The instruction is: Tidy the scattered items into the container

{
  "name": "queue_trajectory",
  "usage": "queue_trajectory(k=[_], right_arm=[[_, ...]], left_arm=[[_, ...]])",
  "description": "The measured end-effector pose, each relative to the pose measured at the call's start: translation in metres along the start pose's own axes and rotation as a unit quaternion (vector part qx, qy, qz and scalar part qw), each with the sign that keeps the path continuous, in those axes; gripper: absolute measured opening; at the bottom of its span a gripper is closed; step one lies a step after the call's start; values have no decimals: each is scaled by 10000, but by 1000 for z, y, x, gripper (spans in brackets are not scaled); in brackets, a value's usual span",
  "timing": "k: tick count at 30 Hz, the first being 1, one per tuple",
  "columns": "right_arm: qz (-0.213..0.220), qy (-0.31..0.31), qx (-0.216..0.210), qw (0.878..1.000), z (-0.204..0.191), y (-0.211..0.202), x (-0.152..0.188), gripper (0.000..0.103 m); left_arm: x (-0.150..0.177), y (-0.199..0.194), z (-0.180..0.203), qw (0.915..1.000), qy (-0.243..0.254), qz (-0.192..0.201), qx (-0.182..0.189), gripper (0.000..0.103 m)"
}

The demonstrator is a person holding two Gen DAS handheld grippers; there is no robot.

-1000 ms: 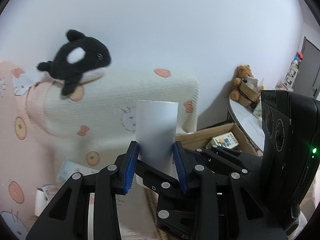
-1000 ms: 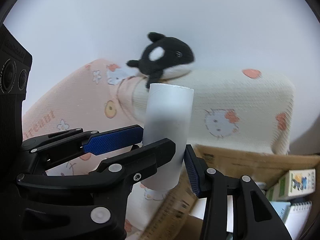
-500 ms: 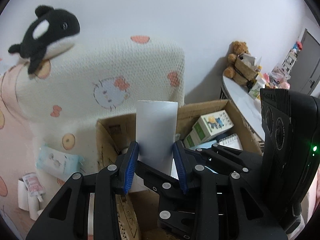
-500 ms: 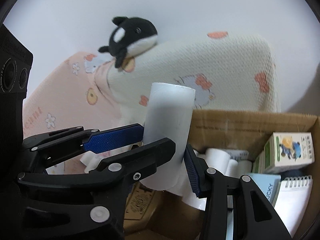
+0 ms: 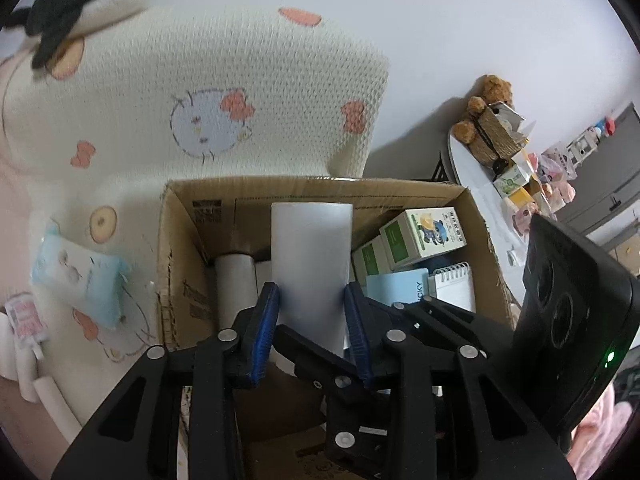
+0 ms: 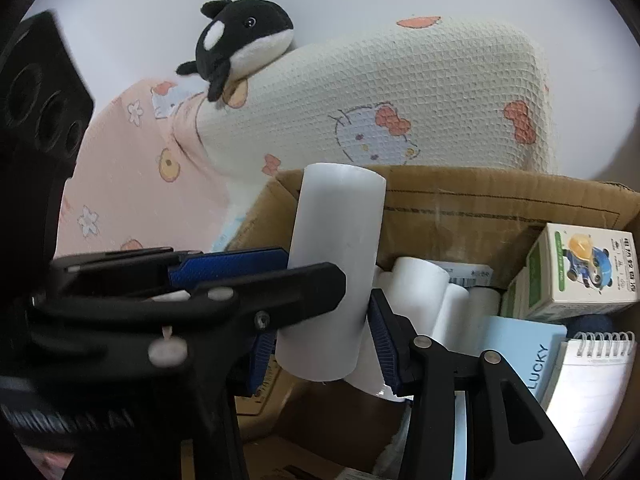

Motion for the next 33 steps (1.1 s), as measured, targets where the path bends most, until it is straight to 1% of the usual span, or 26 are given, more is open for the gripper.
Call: queue_trajectory(k=[1,2,3,4,5,6,7,8,9,11,13,15,17,20,22,24,28,30,31,33], right_arm=[[-70,20,23,10000,2,1,1,43],[-113,16,62,9999,4,2,2,43],[-149,22,41,9999,5,3,3,43],[-180,-7,-134,9997,5,2,5,42],[-167,-21,-257,9995,5,1,6,34],[-161,-57,-289,9994,4,2,6,28],[-216,-105,-94,9997,2,4,6,28],[-390,-192,199,9989,-2,11,6,28],[-435,-241,350,9981,-3,15,7,28],[-530,-163,154,9983,-2,18,7,28],[-482,-88,183,9986,2,16,6,28],[-440,-41,181,9989,6,14,5,28],[-451,48,151,9989,10,12,2,28],[-577,226,-42,9981,13,12,-3,28],[-689,256,-79,9973,9,14,-6,28],[-824,188,-31,9964,2,21,-7,28],[-1192,124,3,9928,-12,37,-10,28],[-1425,93,199,9896,-17,49,-12,28],[-1539,79,411,9872,-18,57,-13,28],[-1665,115,658,9838,-18,66,-15,28]], left_arm=[[0,1,0,9999,15,-2,-104,17],[-1,4,0,9998,50,-25,-214,2],[-1,6,-1,9998,22,-60,-207,2],[-1,10,-3,9999,-85,-115,-38,2],[0,15,-4,9996,-108,-235,140,2],[1,24,-2,9985,-44,-475,250,2],[3,29,-3,9985,-59,-535,67,2],[4,32,-5,9983,-113,-543,-181,2],[5,33,-6,9983,-72,-528,-224,2],[5,31,-8,9985,-47,-495,-228,2],[4,25,-10,9986,-16,-390,-354,2],[2,19,-8,9980,131,-304,-544,2],[1,9,-4,9957,325,-238,-834,2],[-2,-10,-4,9938,515,49,-980,2],[-3,-21,-8,9924,529,204,-1095,2],[-2,-30,-15,9935,457,283,-1004,2],[-5,-38,-31,9955,209,306,-874,2],[-4,-40,-39,9956,128,301,-879,2],[-4,-41,-40,9958,123,284,-865,2],[-1,-44,-47,9966,95,271,-776,2]])
Point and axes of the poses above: each gripper's, at about its wrist camera, not at the fingertips, and y roughly the way its jaws point, z to its right, x to its underside, the point moved 1 cm from there along y, roughly the way its jaws point, and after that the axes turned 4 degrees about y, right-handed, at the moved point
